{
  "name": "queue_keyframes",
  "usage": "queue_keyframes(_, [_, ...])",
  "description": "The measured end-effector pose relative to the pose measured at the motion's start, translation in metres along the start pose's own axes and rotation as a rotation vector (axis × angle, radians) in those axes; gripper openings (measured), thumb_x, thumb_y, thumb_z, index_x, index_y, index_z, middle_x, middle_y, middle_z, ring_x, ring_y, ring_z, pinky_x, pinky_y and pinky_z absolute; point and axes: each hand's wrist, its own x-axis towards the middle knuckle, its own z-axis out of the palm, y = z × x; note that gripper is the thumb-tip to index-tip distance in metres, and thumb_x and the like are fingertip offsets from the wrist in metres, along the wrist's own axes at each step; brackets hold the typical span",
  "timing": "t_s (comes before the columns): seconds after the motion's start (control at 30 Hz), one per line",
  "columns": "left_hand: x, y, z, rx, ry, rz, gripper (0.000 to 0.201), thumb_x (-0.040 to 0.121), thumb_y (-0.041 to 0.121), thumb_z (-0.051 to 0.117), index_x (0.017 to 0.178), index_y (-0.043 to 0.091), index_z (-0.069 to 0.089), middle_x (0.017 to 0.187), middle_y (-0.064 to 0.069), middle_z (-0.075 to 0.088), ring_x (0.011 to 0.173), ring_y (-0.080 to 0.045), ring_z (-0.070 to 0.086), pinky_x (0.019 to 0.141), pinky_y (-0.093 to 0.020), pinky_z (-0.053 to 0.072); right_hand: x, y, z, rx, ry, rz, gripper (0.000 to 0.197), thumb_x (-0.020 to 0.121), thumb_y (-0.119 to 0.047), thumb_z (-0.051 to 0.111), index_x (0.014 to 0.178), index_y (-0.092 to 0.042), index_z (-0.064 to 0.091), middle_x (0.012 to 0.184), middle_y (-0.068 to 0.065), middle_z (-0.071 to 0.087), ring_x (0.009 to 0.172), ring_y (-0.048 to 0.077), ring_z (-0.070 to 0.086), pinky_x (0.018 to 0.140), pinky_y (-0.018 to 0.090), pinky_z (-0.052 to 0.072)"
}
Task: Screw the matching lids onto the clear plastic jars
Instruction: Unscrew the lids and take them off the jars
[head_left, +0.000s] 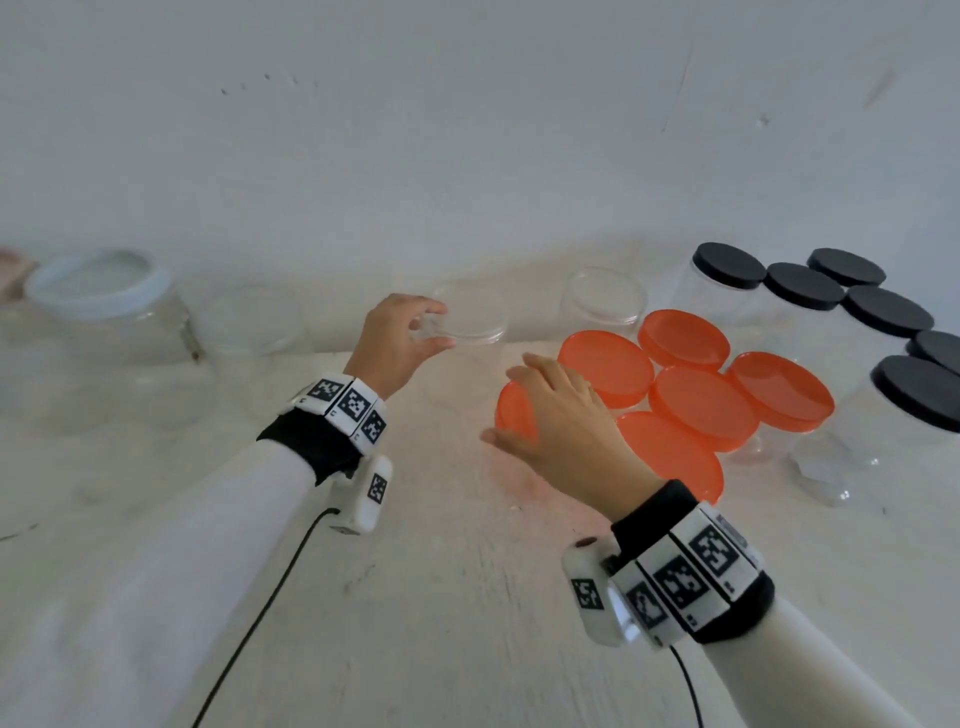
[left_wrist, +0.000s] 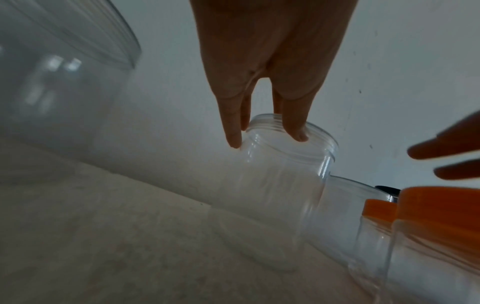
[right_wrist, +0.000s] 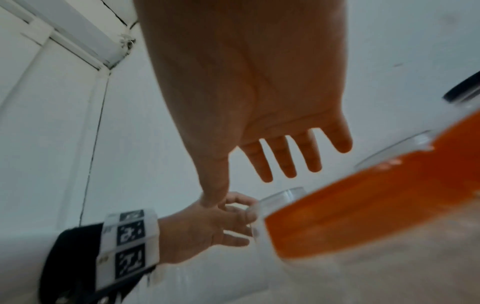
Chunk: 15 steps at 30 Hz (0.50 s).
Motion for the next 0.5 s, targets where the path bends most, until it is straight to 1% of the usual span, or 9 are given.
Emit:
queue_keyframes(0.1, [-0.018,-0.008,-0.026,0.051,0.008,-0.032,0.037,0.074,0.015,0.077,0.109,0.013,0.066,0.114,-0.008,0.059,0.091,-0.017,0.055,0.086,-0.022,0.043,0.013,-0.022,-0.001,0.098,0.075,-0.063,0.063,0.089,-0.039,0.058,0.14,-0.014,0.033,0.149,0.004,0.025,0.137,0.024,0.023,0.11,0.037,0.026])
queue_keyframes(0.17, [-0.03,-0.011,-0.043,0.08,-0.002,-0.023,0.038,0.075,0.015,0.077,0.111,0.014,0.065,0.114,-0.008,0.06,0.093,-0.015,0.053,0.087,-0.023,0.043,0.023,-0.039,0.003,0.141,0.09,-0.112,0.059,0.089,-0.032,0.06,0.138,-0.012,0.035,0.148,0.005,0.025,0.136,0.024,0.024,0.107,0.035,0.03])
queue_keyframes(0.2, [-0.035,-0.012,-0.05,0.087,-0.025,-0.021,0.039,0.076,0.016,0.076,0.113,0.014,0.064,0.116,-0.008,0.059,0.097,-0.015,0.053,0.09,-0.025,0.043,0.029,-0.048,0.006,0.158,0.095,-0.127,0.059,0.088,-0.029,0.061,0.138,-0.011,0.034,0.149,0.005,0.023,0.137,0.025,0.023,0.107,0.035,0.03])
queue_keyframes(0.27, [-0.043,-0.015,-0.063,0.157,-0.068,0.007,0.047,0.078,0.018,0.074,0.122,0.015,0.059,0.126,-0.006,0.055,0.114,-0.018,0.049,0.1,-0.031,0.039,0.041,-0.064,0.015,0.169,0.103,-0.124,0.061,0.088,-0.025,0.061,0.14,-0.011,0.032,0.152,0.008,0.016,0.139,0.027,0.019,0.109,0.037,0.029])
queue_keyframes(0.33, [-0.048,-0.02,-0.078,0.27,-0.031,0.06,0.052,0.079,0.019,0.073,0.127,0.013,0.054,0.133,-0.008,0.05,0.125,-0.022,0.041,0.105,-0.026,0.029,0.055,-0.075,0.025,0.154,0.108,-0.078,0.061,0.089,-0.023,0.06,0.141,-0.011,0.03,0.153,0.011,0.01,0.14,0.031,0.012,0.112,0.042,0.025])
queue_keyframes(0.37, [-0.05,-0.023,-0.088,0.318,0.012,0.076,0.052,0.08,0.017,0.072,0.127,0.011,0.053,0.134,-0.008,0.048,0.127,-0.023,0.039,0.103,-0.023,0.026,0.061,-0.079,0.03,0.143,0.105,-0.048,0.061,0.09,-0.024,0.059,0.141,-0.013,0.03,0.153,0.012,0.009,0.14,0.033,0.011,0.113,0.044,0.023])
queue_keyframes(0.4, [-0.052,-0.025,-0.097,0.368,0.053,0.091,0.05,0.08,0.016,0.071,0.126,0.009,0.053,0.134,-0.009,0.048,0.127,-0.024,0.038,0.102,-0.023,0.026,0.066,-0.083,0.035,0.127,0.1,-0.022,0.059,0.09,-0.024,0.058,0.141,-0.014,0.03,0.153,0.013,0.009,0.14,0.035,0.01,0.113,0.046,0.021])
queue_keyframes(0.43, [-0.054,-0.029,-0.107,0.422,0.079,0.104,0.049,0.08,0.014,0.07,0.125,0.006,0.054,0.133,-0.01,0.049,0.126,-0.025,0.039,0.101,-0.025,0.027,0.071,-0.085,0.039,0.099,0.099,-0.008,0.055,0.092,-0.023,0.056,0.14,-0.015,0.031,0.152,0.014,0.012,0.139,0.036,0.01,0.113,0.046,0.018])
queue_keyframes(0.5, [-0.058,-0.038,-0.123,0.536,0.081,0.125,0.047,0.08,0.012,0.07,0.122,0.001,0.055,0.131,-0.013,0.05,0.125,-0.029,0.042,0.104,-0.032,0.031,0.08,-0.089,0.044,0.048,0.128,-0.016,0.046,0.094,-0.02,0.051,0.137,-0.015,0.037,0.148,0.014,0.022,0.136,0.035,0.014,0.113,0.043,0.014])
